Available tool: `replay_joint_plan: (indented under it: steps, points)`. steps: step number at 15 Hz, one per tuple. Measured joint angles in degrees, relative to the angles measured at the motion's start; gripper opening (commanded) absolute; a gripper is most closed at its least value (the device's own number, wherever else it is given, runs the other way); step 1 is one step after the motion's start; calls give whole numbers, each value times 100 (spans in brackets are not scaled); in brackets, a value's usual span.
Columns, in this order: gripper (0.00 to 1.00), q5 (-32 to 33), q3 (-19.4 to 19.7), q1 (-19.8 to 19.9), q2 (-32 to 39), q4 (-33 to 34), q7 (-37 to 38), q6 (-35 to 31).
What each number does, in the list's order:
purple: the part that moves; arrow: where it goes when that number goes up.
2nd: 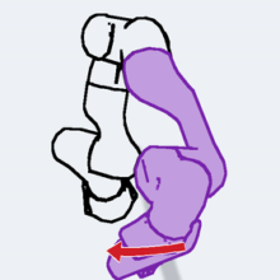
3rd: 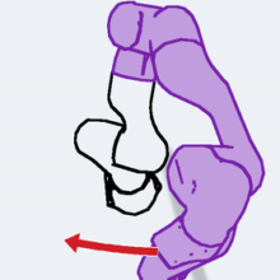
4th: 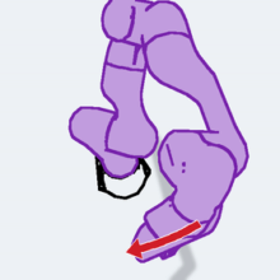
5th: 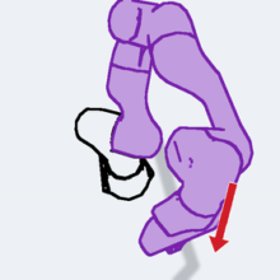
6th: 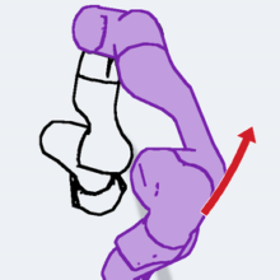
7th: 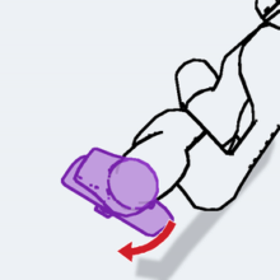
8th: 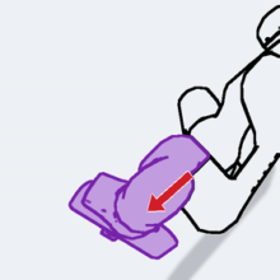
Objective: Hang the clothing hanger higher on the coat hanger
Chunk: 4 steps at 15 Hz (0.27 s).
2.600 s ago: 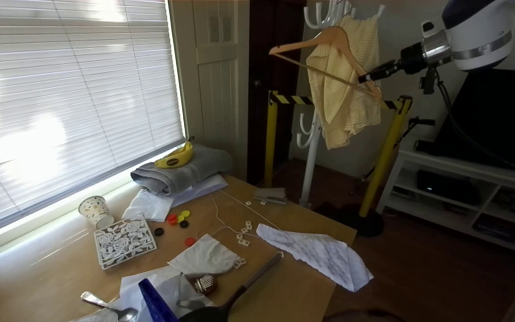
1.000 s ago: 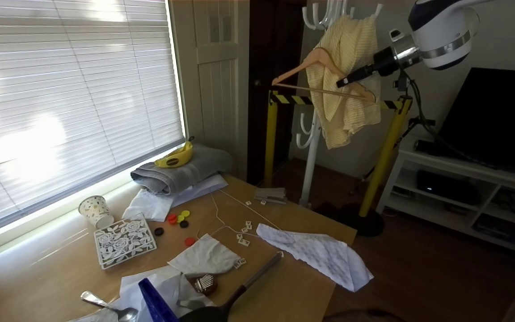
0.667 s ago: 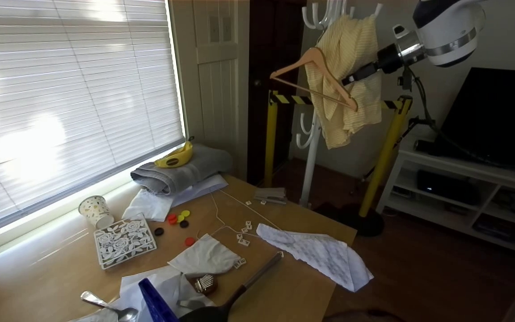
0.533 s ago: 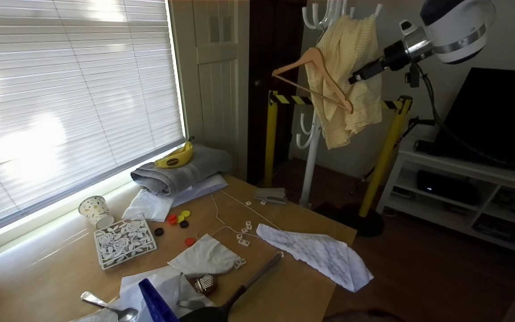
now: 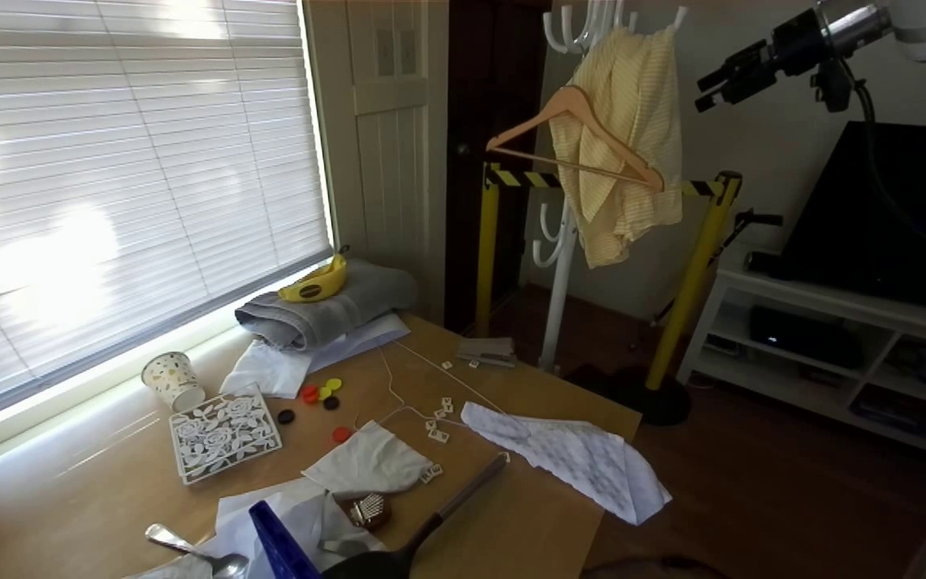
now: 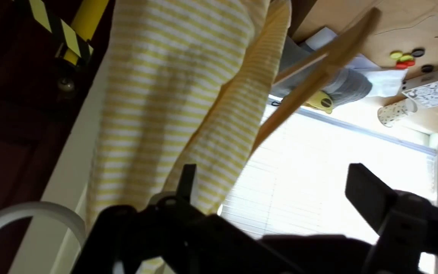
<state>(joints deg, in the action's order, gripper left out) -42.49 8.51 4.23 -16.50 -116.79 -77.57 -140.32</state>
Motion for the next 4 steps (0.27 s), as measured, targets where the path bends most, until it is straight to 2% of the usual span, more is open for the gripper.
replay_joint_plan:
  steps: [4]
  points:
    - [100, 649, -45, -121, -968, -415, 0, 453]
